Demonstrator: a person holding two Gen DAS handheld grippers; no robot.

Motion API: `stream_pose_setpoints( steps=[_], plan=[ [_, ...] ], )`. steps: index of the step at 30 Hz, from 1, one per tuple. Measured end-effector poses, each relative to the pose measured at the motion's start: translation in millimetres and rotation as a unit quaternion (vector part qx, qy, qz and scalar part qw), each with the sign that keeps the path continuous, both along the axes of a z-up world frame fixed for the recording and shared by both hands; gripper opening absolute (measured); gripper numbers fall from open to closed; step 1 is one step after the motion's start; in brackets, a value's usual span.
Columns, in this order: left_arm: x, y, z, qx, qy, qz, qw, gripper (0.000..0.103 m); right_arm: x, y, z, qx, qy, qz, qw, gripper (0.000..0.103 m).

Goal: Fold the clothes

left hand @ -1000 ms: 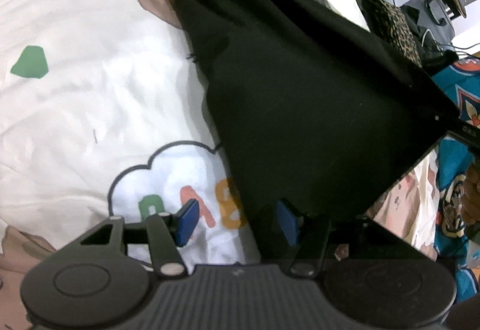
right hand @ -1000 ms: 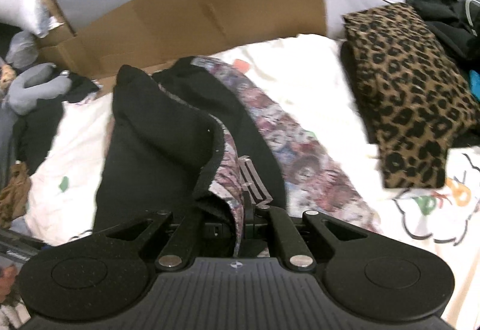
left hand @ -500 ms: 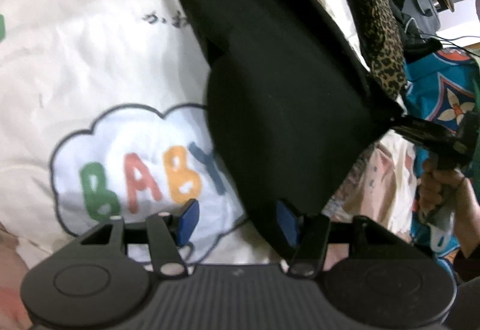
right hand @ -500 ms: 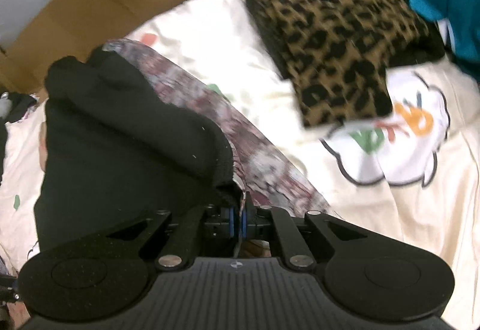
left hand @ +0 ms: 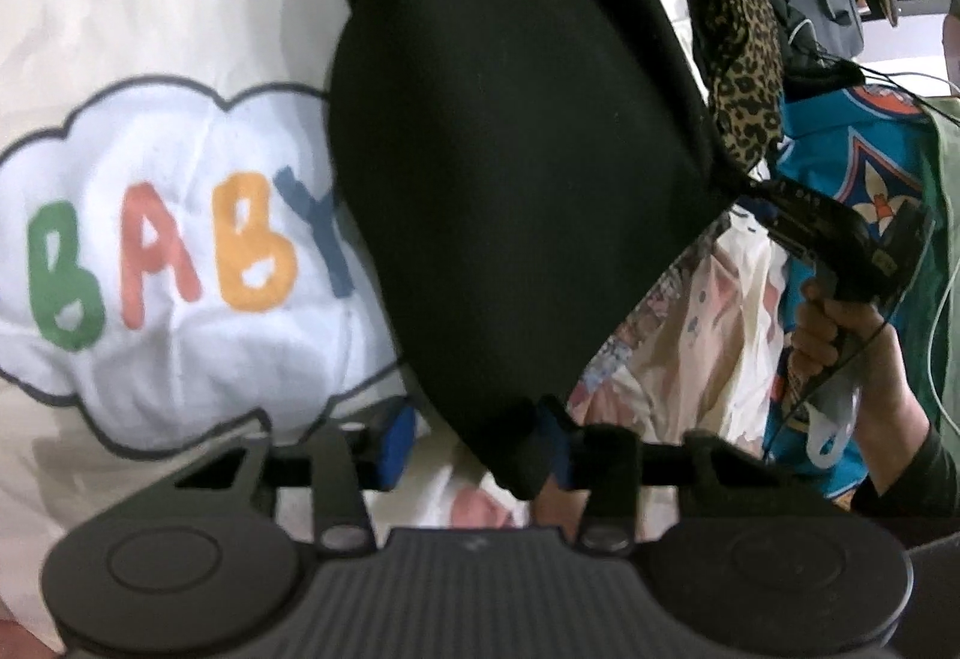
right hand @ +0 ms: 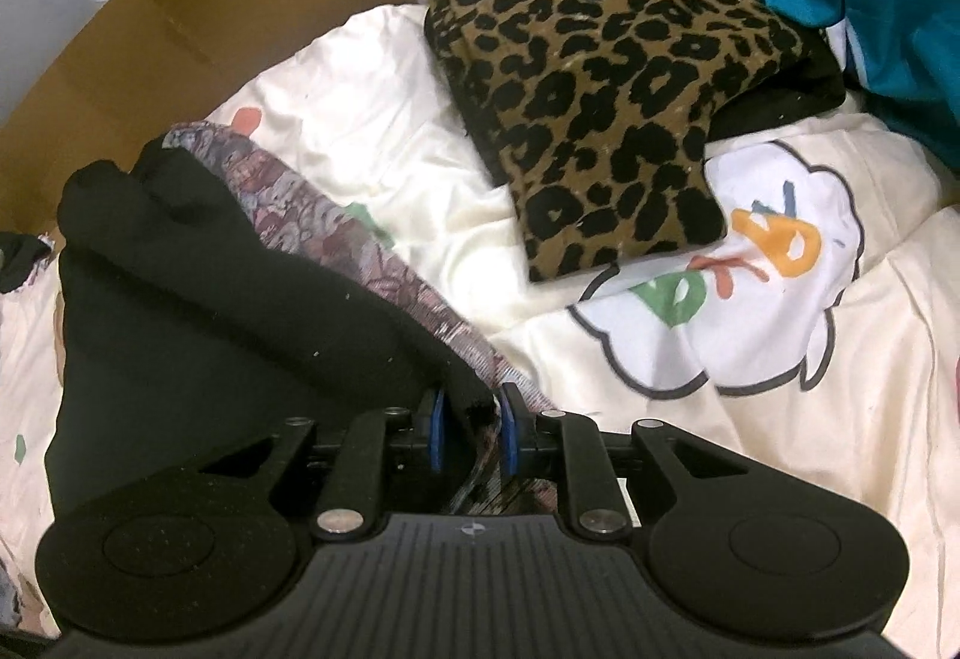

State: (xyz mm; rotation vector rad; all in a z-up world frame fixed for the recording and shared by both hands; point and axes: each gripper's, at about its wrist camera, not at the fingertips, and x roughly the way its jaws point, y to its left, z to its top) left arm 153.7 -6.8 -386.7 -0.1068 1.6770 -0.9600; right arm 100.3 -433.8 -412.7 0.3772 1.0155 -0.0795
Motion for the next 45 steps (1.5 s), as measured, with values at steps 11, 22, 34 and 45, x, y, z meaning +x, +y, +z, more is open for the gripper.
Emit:
stream_pose_setpoints(
  steps=[11, 22, 34, 45],
  plan=[
    [-1.5, -3.6, 14.0, -0.036, 0.015, -0.025, 0.9989, 0.003, -7.5, -3.2, 15.5, -0.025, -0.021, 0.019, 0.999, 0.004],
    [-6.4, -14.6, 13.8, -0.030, 0.000, -0.052, 0.9982, 0.002, -15.9, -11.0, 12.6, -0.039, -0.008, 0.008, 0.999, 0.004],
    [-14.1, -20.2, -5.5, 0.000, -0.016, -0.077, 0.9969, 0.001, -19.6, -15.7, -5.9, -0.050, 0.004, 0.004, 0.999, 0.003],
    [-3.7, -24.6, 20.1, 0.013, -0.039, -0.085, 0.9955, 0.033, -25.0, -24.8, 26.2, -0.063, -0.018, -0.012, 0.998, 0.020]
  ],
)
